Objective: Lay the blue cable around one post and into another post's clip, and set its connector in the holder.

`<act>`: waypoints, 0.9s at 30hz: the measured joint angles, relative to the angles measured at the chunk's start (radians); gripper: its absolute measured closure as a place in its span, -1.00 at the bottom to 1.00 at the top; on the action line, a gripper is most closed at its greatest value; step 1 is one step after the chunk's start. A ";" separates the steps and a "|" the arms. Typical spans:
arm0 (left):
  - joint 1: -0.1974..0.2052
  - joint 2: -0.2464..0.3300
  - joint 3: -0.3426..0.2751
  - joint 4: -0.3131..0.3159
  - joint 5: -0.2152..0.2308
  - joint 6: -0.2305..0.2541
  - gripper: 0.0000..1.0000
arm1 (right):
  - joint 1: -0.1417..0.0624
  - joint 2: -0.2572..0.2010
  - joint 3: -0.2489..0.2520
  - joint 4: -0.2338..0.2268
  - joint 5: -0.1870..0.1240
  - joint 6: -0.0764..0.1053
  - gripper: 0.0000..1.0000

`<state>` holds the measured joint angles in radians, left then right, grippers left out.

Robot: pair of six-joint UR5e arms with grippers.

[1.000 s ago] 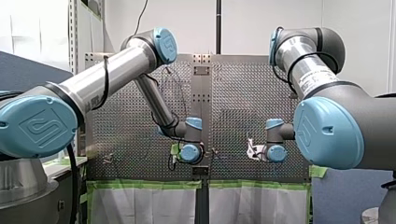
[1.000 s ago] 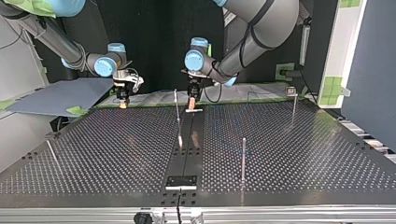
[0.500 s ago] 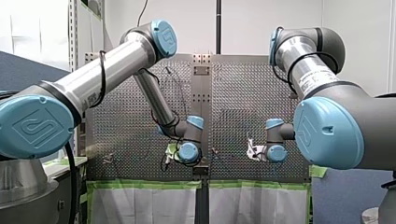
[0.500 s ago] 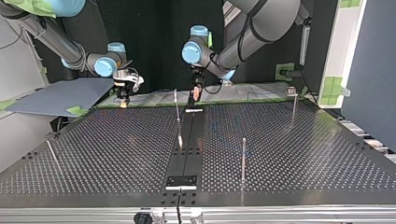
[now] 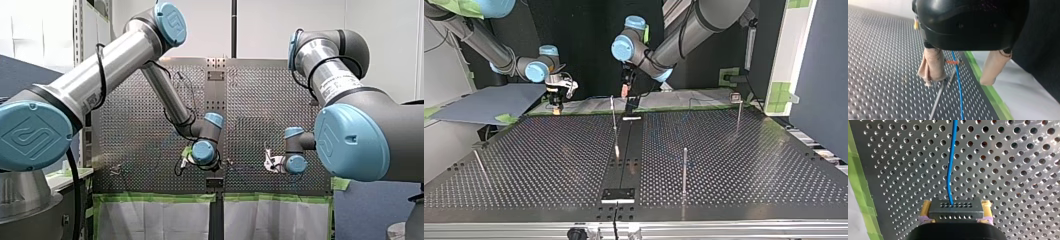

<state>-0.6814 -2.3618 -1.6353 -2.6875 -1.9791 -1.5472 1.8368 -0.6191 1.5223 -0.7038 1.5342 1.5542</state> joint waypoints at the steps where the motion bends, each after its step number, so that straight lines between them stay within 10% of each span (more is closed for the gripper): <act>1: -0.001 0.006 -0.002 -0.008 0.008 -0.002 -1.00 | 0.000 0.000 0.000 0.000 0.000 0.000 1.00; 9: -0.012 0.022 -0.007 -0.057 0.069 -0.011 -1.00 | 0.001 0.000 0.000 0.001 0.000 0.000 1.00; 27: -0.022 0.022 -0.007 -0.061 0.049 -0.021 -1.00 | 0.005 0.001 0.000 0.001 -0.001 0.001 1.00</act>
<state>-0.7037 -2.3398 -1.6427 -2.7490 -1.9298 -1.5682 1.8415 -0.6178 1.5220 -0.7028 1.5330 1.5554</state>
